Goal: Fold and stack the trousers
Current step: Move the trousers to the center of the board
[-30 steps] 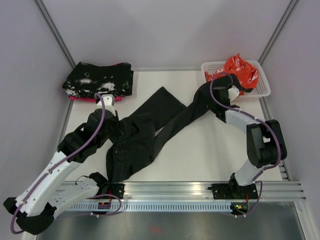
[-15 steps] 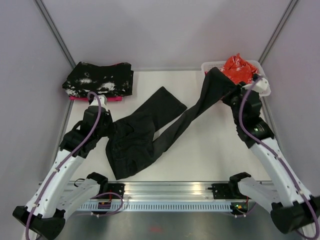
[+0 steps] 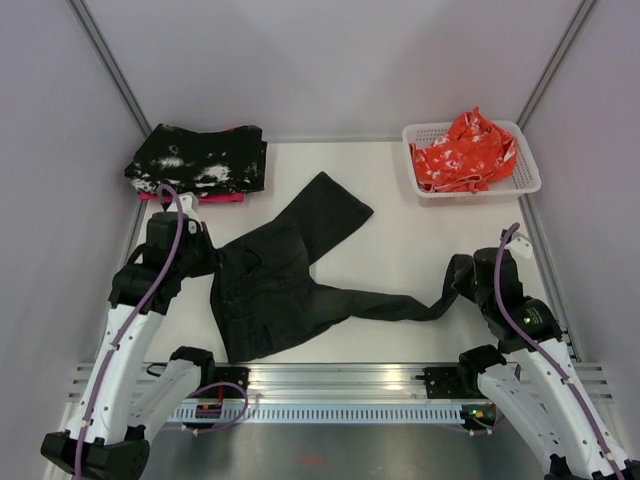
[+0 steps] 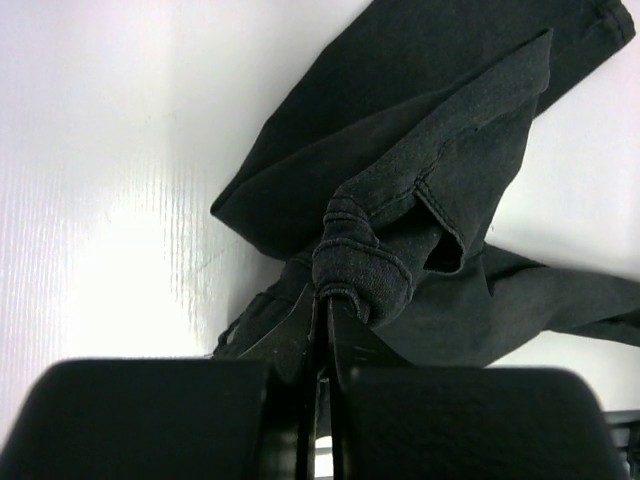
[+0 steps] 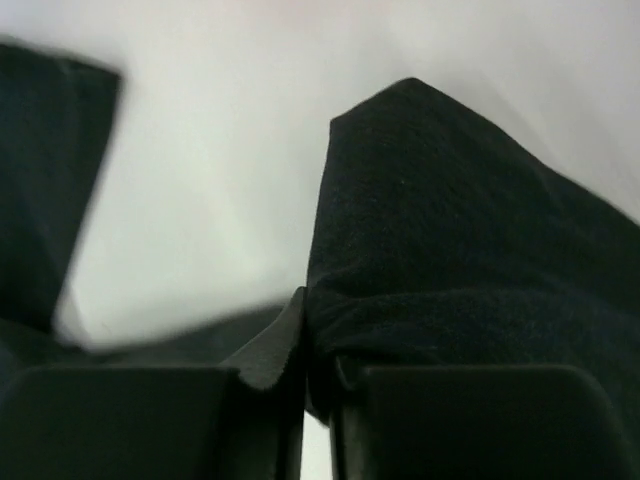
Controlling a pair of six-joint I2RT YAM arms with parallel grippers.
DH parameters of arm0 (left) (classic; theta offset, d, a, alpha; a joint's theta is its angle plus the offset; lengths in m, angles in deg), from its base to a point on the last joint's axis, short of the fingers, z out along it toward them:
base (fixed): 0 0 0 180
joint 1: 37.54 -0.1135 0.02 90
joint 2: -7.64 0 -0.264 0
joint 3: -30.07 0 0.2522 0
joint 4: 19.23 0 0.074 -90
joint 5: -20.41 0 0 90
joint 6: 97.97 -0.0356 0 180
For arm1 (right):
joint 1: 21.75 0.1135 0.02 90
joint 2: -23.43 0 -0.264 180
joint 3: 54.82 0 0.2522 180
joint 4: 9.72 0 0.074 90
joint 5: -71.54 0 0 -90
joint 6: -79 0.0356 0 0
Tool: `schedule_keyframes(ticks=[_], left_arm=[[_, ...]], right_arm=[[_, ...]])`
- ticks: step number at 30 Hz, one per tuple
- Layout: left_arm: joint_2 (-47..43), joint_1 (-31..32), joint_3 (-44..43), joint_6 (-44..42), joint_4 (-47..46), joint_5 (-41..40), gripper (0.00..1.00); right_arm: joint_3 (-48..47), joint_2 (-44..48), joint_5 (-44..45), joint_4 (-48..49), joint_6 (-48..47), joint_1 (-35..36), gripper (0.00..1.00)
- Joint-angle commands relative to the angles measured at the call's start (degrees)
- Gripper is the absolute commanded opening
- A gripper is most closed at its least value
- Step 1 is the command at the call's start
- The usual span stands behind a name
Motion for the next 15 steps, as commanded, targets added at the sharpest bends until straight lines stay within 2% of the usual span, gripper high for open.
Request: schedule_keyframes(ticks=[1, 2, 3, 6, 11, 14, 15], left_arm=[[-2.86, -0.39, -0.75, -0.33, 4.05, 1.89, 0.02], [-3.03, -0.39, -0.49, 0.1, 3.71, 1.37, 0.02], [-2.95, -0.39, -0.58, -0.16, 3.45, 1.36, 0.02], [-0.23, -0.39, -0.58, -0.16, 3.35, 0.31, 0.02], [3.2, -0.48, -3.82, -2.44, 4.41, -7.5, 0.02], [4.08, -0.74, -7.6, -5.78, 5.2, -11.9, 0.02], [4.34, -1.01, -8.22, -6.4, 5.03, -12.78, 0.02]], right_arm=[[0.87, 1.01, -8.28, -4.8, 1.06, 0.06, 0.19], [0.78, 0.39, -10.03, -4.36, 0.27, 0.06, 0.34], [0.26, -0.48, -11.44, -4.45, -1.13, 0.06, 0.59], [-5.44, -6.28, -15.32, -6.82, -5.51, -0.03, 0.86], [-22.75, -13.84, -18.56, -7.62, -13.35, 0.06, 0.93], [-27.08, -19.02, -22.43, -1.66, -16.78, 0.06, 0.93], [-26.9, -21.99, -24.88, 3.85, -16.96, 0.06, 0.93]])
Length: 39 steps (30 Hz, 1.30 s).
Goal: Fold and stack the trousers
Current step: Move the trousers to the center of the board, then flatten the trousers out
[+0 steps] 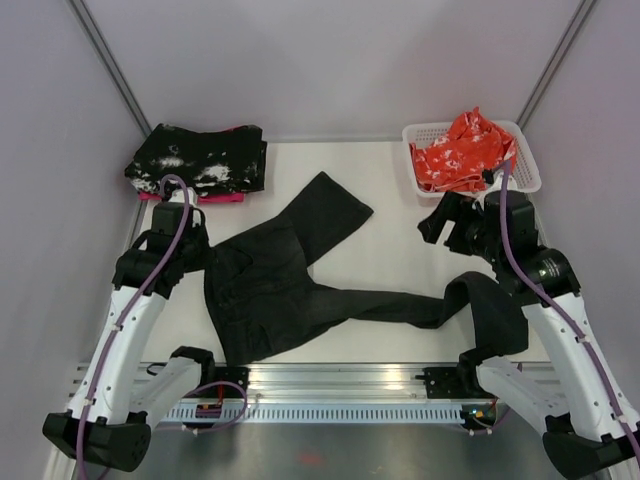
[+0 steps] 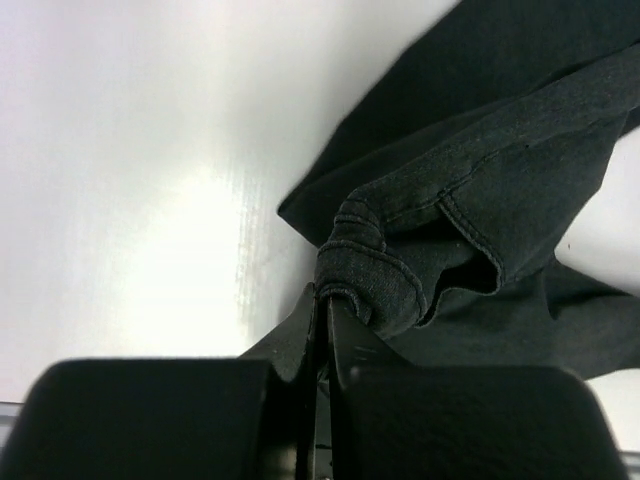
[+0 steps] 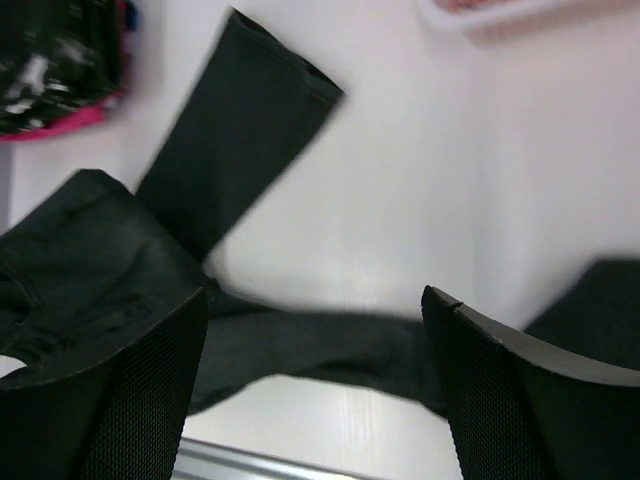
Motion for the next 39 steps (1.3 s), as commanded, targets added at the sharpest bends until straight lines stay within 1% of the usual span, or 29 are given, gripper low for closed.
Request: schedule_keyframes(ticks=[1, 2, 3, 5, 6, 8, 9, 11, 12, 14, 15, 17, 18, 21, 25, 28, 29, 30, 33, 34, 36, 37, 38, 39], left_arm=[[-0.2, -0.99, -5.88, -5.5, -0.07, -6.86, 0.02], [0.59, -0.99, -5.97, -5.51, -0.16, -7.39, 0.02], [0.77, -1.25, -5.89, -5.51, -0.51, -7.66, 0.02], [1.03, -1.86, -5.36, -5.07, -2.08, -7.92, 0.02], [1.12, -2.21, -5.27, -4.9, -2.7, -7.92, 0.02], [1.3, -3.71, -5.18, -4.37, -3.93, -7.49, 0.02], [1.38, -4.67, -4.92, -4.19, -4.2, -7.4, 0.02], [1.38, -5.55, -4.4, -4.28, -4.81, -7.74, 0.02], [1.3, -6.6, -3.61, -4.28, -4.99, -8.01, 0.02], [1.12, -7.75, -2.81, -4.46, -5.34, -8.18, 0.02], [0.77, -8.71, -1.94, -4.63, -5.69, -9.06, 0.02], [0.16, -9.25, -1.14, -4.72, -6.31, -10.11, 0.02], [-0.02, -9.6, -0.62, -4.81, -6.66, -9.86, 0.02], [-0.46, -9.95, 0.09, -4.98, -6.66, -9.59, 0.02], [-0.64, -10.3, 0.27, -5.07, -7.01, -9.86, 0.02], [-0.81, -10.48, 0.09, -5.33, -7.19, -9.33, 0.02], [-0.99, -10.48, 0.09, -5.34, -7.28, -9.15, 0.02], [-1.16, -10.57, 0.18, -5.34, -7.28, -8.72, 0.02], [-1.17, -10.65, 0.79, -5.16, -7.72, -8.36, 0.02], [-0.99, -10.65, 0.97, -5.07, -7.98, -8.36, 0.02], [-0.81, -10.65, 1.23, -4.9, -8.24, -8.01, 0.02], [-0.81, -10.65, 1.23, -4.72, -8.42, -7.92, 0.02], [-0.9, -10.65, 1.41, -4.72, -8.77, -7.75, 0.02], [-1.07, -10.65, 1.41, -4.89, -8.86, -7.83, 0.02]], right_arm=[[-0.25, -5.41, -7.83, 11.58, -5.42, 0.04, 0.93], [1.08, -7.07, -8.8, 15.7, -5.43, 0.04, 0.93], [2.22, -10.83, -9.16, 23.14, -4.99, 0.12, 0.92], [3.9, -15.33, -10.56, 29.68, -5.69, 1.17, 0.92], [3.99, -19.96, -10.39, 35.37, -5.95, 1.79, 0.92], [2.51, -24.82, -9.78, 39.89, -7.96, 3.72, 0.92], [0.15, -30.24, -8.9, 42.79, -9.28, 5.03, 0.92], [-3.55, -36.15, -8.46, 43.34, -12.61, 5.66, 0.92], [-7.66, -42.1, -7.59, 43.17, -13.15, 5.92, 0.92], [-11.54, -47.49, -6.35, 42.9, -14.3, 5.93, 0.92], [-14.17, -52.04, -5.74, 43.95, -14.74, 6.01, 0.92], [-16.74, -56.2, -4.33, 44.92, -15.27, 6.01, 0.91], [-19.27, -59.88, -3.54, 44.92, -16.14, 6.27, 0.91], [-24.11, -66.39, -0.9, 43.52, -19.04, 7.15, 0.91], [-26.85, -71.94, 0.68, 42.64, -20.8, 7.6, 0.9], [-28.09, -74.94, 1.74, 40.8, -20.98, 7.6, 0.86], [-28.09, -75.29, 1.74, 40.18, -21.07, 7.6, 0.82], [-27.04, -75.29, 0.78, 40.09, -20.9, 7.6, 0.81], [-23.36, -73.72, -0.02, 41.58, -20.02, 7.6, 0.68], [-22.47, -73.28, -0.02, 41.93, -19.93, 7.6, 0.55], [-20.54, -72.13, -0.02, 41.94, -19.84, 7.6, 0.4], [-19.92, -71.78, -0.19, 41.76, -19.84, 7.68, 0.13], [-19.13, -70.65, -0.19, 41.59, -19.75, 7.6, 0.01], [-16.77, -69.5, -0.02, 41.85, -19.58, 7.6, 0.0]])
